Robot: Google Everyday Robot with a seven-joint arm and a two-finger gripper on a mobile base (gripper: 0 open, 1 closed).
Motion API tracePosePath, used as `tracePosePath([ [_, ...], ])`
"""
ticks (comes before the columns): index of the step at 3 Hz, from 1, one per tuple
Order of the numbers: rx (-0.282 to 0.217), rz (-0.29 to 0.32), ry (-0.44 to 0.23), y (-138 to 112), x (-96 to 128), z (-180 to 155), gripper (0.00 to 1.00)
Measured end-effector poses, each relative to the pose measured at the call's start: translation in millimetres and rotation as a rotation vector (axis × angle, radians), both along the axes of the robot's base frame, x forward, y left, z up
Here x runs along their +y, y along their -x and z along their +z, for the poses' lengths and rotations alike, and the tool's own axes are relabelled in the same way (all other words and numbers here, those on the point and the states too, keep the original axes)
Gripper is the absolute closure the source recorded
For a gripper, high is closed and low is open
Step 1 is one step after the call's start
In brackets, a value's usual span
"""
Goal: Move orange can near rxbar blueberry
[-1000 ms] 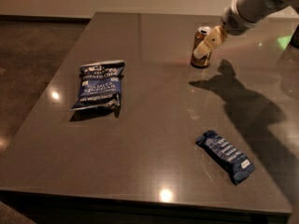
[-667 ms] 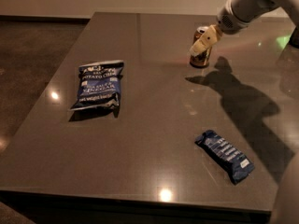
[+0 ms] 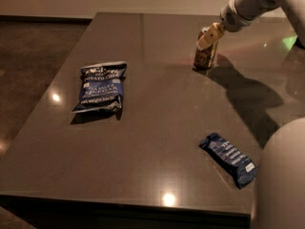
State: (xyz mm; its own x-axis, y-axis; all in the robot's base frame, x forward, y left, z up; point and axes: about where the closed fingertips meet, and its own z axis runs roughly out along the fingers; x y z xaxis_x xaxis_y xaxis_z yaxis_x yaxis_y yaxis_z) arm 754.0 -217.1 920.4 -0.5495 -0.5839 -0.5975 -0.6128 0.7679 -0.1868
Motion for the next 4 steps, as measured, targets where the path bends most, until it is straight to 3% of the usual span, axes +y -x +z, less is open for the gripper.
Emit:
tracePosePath([
  [1, -0.008, 0.023, -0.002, 2.4, 0.5, 3.2, 0.57],
  [2, -0.027, 0.056, 0.025, 12.7, 4.1, 12.9, 0.8],
  [3, -0.048, 0.128, 0.054, 44.9, 12.0, 27.1, 1.0],
  [4, -0.056, 0.207, 0.075, 90.6, 19.1, 37.1, 1.0],
])
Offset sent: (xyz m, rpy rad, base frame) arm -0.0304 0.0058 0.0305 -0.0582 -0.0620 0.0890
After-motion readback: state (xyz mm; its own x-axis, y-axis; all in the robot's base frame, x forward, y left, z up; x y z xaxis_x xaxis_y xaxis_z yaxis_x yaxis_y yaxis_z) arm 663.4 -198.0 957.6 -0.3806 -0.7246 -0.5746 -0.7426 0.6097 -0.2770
